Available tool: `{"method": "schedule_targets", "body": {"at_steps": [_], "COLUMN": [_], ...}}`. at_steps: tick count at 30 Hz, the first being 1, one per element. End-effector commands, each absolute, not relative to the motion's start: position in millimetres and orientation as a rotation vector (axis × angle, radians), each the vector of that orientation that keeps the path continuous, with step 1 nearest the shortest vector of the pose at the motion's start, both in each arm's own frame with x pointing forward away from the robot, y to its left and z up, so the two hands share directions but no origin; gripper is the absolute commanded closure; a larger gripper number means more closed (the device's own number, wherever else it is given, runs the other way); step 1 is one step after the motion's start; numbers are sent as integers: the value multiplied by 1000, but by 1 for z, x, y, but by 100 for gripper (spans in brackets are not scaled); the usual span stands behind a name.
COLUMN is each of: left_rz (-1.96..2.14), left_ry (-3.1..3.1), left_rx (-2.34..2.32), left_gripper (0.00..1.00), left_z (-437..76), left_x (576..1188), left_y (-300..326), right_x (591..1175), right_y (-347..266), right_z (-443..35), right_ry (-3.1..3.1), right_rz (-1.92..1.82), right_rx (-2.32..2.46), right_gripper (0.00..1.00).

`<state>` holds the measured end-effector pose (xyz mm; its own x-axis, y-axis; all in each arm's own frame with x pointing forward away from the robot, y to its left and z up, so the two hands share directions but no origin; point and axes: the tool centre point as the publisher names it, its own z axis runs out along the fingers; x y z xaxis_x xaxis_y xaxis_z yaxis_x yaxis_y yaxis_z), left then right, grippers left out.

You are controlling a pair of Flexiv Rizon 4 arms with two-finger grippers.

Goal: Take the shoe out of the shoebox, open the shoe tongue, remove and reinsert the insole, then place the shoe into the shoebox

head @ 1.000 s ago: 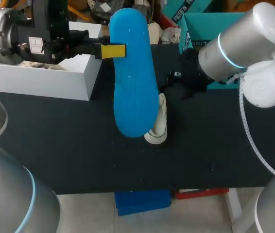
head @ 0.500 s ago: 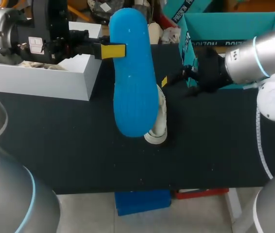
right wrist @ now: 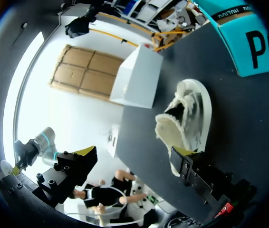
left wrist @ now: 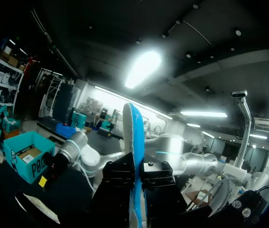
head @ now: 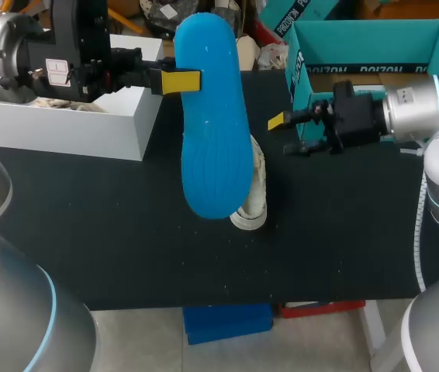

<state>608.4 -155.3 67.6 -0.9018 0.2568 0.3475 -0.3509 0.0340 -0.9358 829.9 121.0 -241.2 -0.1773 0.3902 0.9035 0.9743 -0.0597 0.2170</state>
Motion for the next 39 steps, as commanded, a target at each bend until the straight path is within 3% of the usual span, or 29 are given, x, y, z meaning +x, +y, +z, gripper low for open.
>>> {"method": "schedule_targets", "body": {"at_steps": [1,34,39], "left_rz": [1919,1919,2031], "left_ry": [-1899,-1899,-2004], "left_rx": [98,98,-182], "left_gripper": [100,100,100], "left_z": [68,68,48], "left_x": [608,608,604], "left_y": [-155,-155,-177], "right_x": [832,826,826], "right_y": [120,124,124], "right_z": [-243,-246,-246], "right_ry": [-1531,-1397,-1397], "right_rz": [-1276,-1226,-1226], "right_rx": [-1380,-1285,-1285], "right_gripper": [0,0,0]}}
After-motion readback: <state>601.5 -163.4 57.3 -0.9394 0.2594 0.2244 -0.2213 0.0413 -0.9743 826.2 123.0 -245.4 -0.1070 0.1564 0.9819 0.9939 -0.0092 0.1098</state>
